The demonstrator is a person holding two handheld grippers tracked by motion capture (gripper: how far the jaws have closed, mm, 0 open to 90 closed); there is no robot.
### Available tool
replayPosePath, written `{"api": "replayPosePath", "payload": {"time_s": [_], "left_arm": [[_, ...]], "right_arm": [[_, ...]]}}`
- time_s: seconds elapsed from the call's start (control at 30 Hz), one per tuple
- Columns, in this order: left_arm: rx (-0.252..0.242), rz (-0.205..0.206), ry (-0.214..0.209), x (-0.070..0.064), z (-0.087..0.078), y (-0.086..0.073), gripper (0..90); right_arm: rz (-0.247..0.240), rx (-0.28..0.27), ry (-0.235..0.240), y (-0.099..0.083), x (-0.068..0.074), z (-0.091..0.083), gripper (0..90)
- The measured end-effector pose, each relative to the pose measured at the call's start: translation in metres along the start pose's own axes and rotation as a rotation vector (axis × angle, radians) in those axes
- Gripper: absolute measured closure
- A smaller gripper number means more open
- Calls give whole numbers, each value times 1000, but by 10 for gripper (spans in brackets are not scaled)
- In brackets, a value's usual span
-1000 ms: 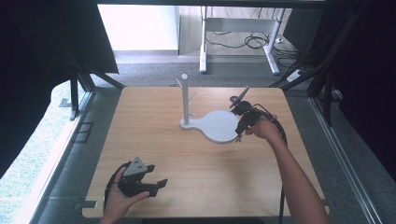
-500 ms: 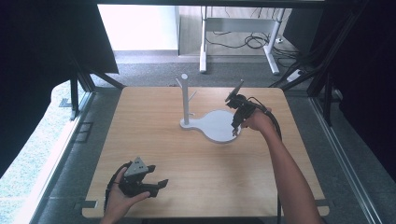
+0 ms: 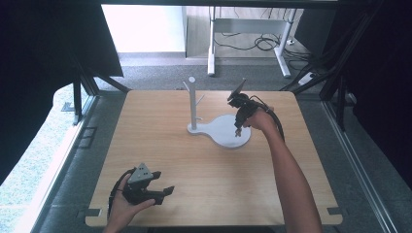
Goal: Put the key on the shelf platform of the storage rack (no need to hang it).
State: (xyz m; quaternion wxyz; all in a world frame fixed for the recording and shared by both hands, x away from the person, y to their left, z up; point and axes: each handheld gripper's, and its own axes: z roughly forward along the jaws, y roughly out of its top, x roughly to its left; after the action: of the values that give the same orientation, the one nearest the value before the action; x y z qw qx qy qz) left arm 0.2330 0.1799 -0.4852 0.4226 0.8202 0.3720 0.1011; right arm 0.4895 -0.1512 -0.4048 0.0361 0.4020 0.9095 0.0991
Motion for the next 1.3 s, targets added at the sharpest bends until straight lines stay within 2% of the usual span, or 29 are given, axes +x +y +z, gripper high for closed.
{"api": "replayPosePath", "payload": {"time_s": [0.17, 0.3, 0.5, 0.63, 0.67, 0.93, 1.3], "left_arm": [[1, 3, 1, 1, 0, 0, 261], [0, 4, 0, 0, 0, 0, 261], [1, 3, 1, 1, 0, 0, 260], [3, 4, 0, 1, 1, -1, 261], [4, 4, 0, 1, 1, -1, 261], [2, 9, -2, -1, 1, 0, 261], [5, 8, -2, 0, 3, -1, 261]], "right_arm": [[-1, 2, 12, 7, 3, 11, 894], [3, 8, 11, 12, 4, 23, 895], [11, 6, 1, 14, 2, 32, 894], [22, -15, 5, 14, 0, 38, 894], [26, -32, 0, 16, 0, 39, 894], [34, -71, -21, 19, -1, 44, 893], [65, -55, -22, 21, -6, 67, 891]]}}
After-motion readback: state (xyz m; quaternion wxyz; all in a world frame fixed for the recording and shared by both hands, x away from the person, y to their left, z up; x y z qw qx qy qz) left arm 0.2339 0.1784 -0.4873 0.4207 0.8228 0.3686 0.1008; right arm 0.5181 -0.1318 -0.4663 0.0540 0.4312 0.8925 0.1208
